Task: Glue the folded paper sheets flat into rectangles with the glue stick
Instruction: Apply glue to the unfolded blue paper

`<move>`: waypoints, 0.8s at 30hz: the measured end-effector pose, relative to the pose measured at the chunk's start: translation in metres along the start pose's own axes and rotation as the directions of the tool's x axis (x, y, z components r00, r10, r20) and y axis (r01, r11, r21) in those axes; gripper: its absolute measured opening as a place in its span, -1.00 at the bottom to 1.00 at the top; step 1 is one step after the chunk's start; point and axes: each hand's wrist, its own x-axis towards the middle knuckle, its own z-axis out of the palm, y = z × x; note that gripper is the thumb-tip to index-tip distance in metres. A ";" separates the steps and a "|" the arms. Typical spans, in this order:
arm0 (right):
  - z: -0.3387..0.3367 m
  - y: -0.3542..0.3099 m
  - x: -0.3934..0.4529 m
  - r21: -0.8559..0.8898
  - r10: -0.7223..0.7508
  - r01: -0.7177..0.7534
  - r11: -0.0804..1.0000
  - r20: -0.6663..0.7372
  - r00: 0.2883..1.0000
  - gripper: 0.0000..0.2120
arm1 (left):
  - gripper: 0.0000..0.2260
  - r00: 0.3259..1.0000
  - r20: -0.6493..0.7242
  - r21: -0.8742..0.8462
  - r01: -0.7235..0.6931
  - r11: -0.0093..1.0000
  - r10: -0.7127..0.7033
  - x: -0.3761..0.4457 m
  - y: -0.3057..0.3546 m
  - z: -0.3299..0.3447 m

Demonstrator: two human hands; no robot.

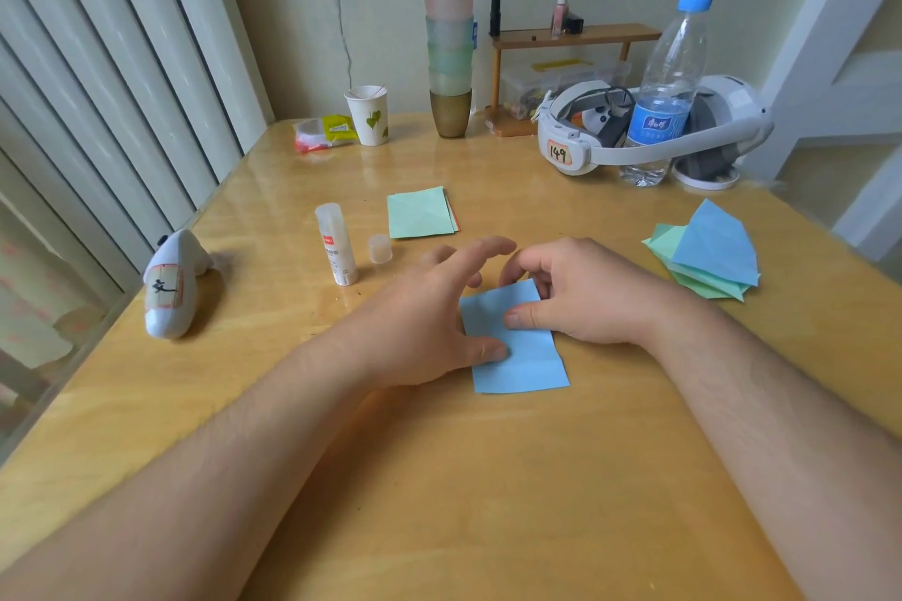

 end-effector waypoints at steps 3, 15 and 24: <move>0.000 0.000 0.000 0.005 0.000 0.000 1.000 0.000 1.000 -0.74 | -0.19 1.000 0.002 0.019 -0.005 1.000 0.005 0.000 0.000 -0.001; -0.003 0.001 -0.001 -0.150 -0.005 0.005 0.989 -0.001 1.000 -0.58 | -0.37 0.986 -0.137 0.055 -0.086 0.995 0.093 -0.004 -0.009 -0.010; 0.013 -0.010 0.004 0.066 -0.134 0.143 0.988 -0.123 0.983 -0.58 | -0.51 0.686 -0.699 -0.320 -0.050 0.946 -0.200 -0.011 -0.058 -0.066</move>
